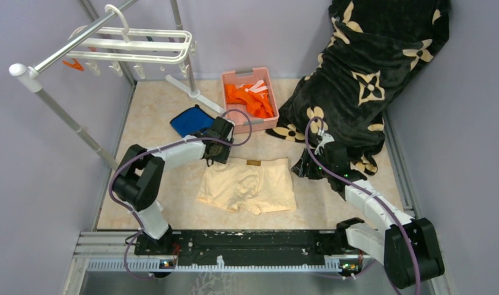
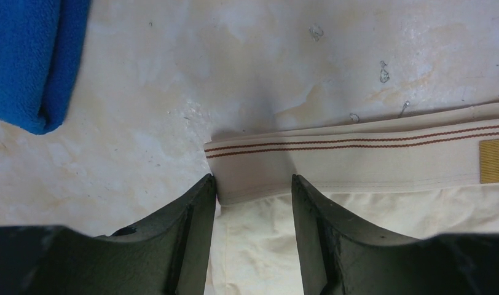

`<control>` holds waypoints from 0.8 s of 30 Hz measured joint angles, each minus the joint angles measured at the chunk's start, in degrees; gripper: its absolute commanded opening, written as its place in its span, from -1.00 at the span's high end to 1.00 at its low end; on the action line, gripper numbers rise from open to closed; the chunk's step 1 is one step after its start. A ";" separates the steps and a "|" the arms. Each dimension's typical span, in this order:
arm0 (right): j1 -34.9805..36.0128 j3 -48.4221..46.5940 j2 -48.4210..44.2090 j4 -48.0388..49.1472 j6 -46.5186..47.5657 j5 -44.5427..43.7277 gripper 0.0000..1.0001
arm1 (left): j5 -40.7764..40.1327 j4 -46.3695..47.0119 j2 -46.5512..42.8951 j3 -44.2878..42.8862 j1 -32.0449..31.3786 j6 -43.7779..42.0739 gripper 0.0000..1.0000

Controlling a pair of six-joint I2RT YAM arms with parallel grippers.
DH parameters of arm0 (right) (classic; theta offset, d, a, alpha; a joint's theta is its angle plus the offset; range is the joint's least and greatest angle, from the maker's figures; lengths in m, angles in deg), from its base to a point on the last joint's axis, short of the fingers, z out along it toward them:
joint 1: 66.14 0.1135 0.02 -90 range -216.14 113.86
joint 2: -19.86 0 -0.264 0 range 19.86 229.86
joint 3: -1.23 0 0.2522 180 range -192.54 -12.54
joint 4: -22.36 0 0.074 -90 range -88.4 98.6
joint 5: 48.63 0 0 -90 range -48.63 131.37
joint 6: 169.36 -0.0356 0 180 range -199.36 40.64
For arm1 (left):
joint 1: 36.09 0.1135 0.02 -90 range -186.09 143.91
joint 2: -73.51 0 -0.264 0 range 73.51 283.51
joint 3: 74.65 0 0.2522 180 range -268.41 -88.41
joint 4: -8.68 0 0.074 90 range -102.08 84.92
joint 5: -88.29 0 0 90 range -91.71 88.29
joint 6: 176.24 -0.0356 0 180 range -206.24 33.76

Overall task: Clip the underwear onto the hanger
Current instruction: Flatten out the underwear at the center of the board.

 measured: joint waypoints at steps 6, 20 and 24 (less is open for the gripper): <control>0.00 0.00 0.00 0.07 0.00 0.02 -0.05 | -2.86 -2.47 0.63 -1.16 -0.46 -0.02 -0.07; 0.00 0.00 0.11 0.11 0.00 0.44 -0.05 | -4.98 -3.10 1.73 -1.51 -0.44 -0.44 0.57; 0.00 0.00 0.11 0.11 0.00 0.44 -0.06 | -5.18 -3.13 1.73 -1.51 -0.44 -0.81 0.80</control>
